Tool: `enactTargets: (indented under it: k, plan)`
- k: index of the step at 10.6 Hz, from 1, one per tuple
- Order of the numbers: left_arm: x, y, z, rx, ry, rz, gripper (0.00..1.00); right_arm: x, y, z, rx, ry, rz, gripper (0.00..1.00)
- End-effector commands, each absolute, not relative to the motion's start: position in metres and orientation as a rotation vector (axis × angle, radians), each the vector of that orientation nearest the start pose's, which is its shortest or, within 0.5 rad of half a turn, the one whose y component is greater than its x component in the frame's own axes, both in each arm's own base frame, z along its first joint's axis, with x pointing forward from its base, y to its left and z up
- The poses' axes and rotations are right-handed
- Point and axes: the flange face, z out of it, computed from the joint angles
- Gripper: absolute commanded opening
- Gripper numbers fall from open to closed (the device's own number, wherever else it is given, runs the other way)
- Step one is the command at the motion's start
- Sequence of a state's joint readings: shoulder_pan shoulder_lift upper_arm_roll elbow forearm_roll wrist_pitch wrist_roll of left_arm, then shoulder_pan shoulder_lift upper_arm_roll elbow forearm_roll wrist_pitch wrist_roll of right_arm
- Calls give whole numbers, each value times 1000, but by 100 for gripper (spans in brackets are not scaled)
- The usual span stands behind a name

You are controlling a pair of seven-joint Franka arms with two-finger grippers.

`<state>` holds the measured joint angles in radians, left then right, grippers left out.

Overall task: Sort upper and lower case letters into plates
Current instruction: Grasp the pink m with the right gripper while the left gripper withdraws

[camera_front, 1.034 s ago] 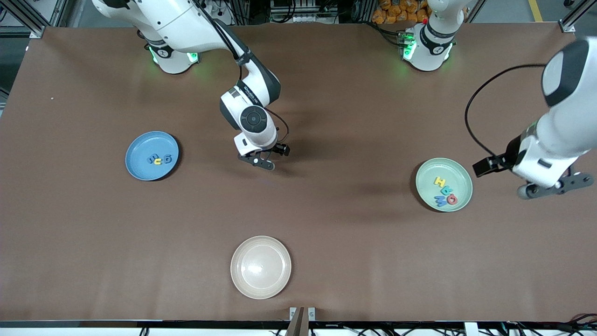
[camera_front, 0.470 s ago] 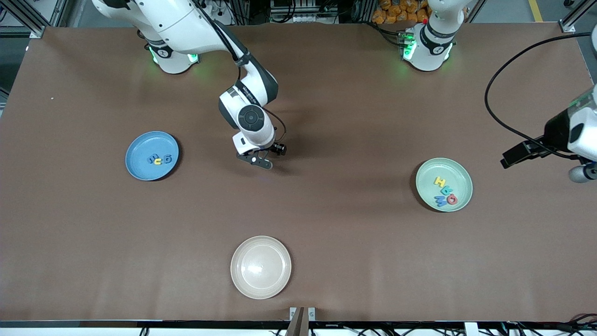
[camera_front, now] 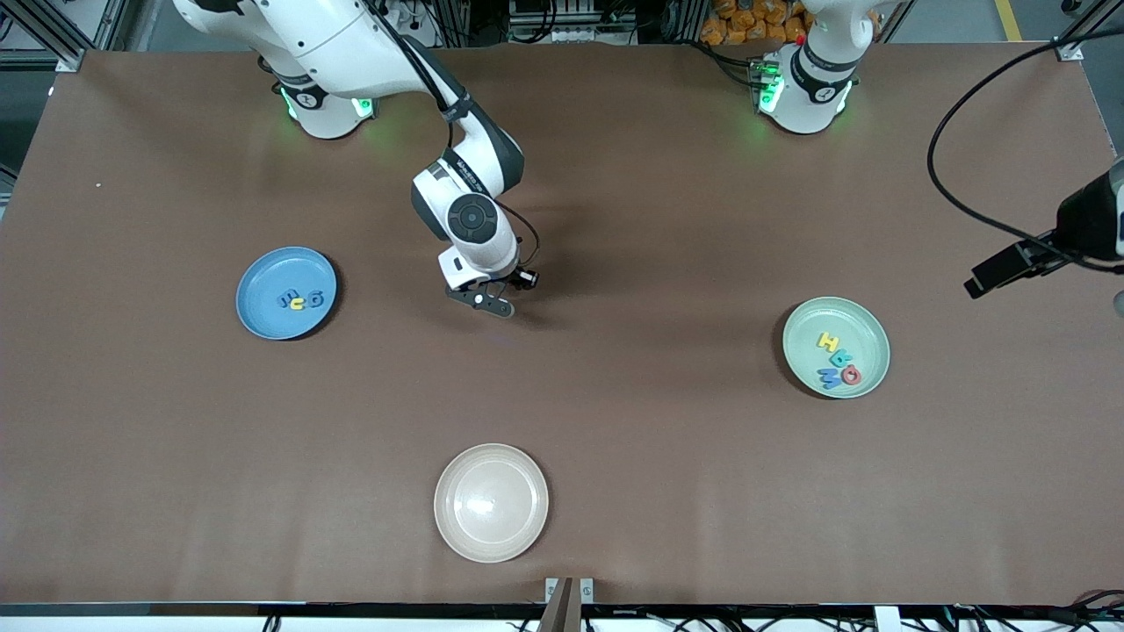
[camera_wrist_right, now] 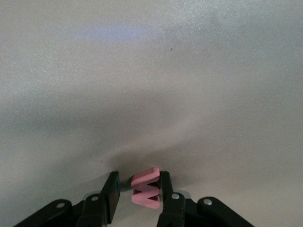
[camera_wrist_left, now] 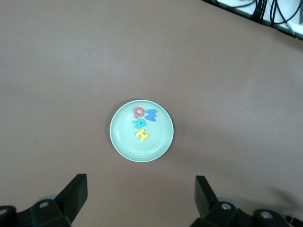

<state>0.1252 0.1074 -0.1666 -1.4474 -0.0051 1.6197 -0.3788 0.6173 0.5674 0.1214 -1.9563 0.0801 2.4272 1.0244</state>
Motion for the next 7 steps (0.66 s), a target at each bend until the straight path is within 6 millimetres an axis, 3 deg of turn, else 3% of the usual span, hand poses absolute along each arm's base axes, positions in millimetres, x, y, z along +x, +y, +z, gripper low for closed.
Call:
enactTargets:
  k: [1,2,4,6,7]
  plan:
    - [579,-15,644,-3140,-542,-112,100,441,404,179,-3082,598,246,19]
    - [579,-16,644,-3139,-529,-111,100,441,404,178,-3086,596,253,11]
    - [579,-14,630,-3152,-426,-65,100,442,413,186,-3093,572,262,8]
    - [580,-20,630,-3150,-343,-72,100,474,402,214,-3136,609,386,5]
    - [580,-25,630,-3157,-244,-78,100,488,386,219,-3153,565,452,4]
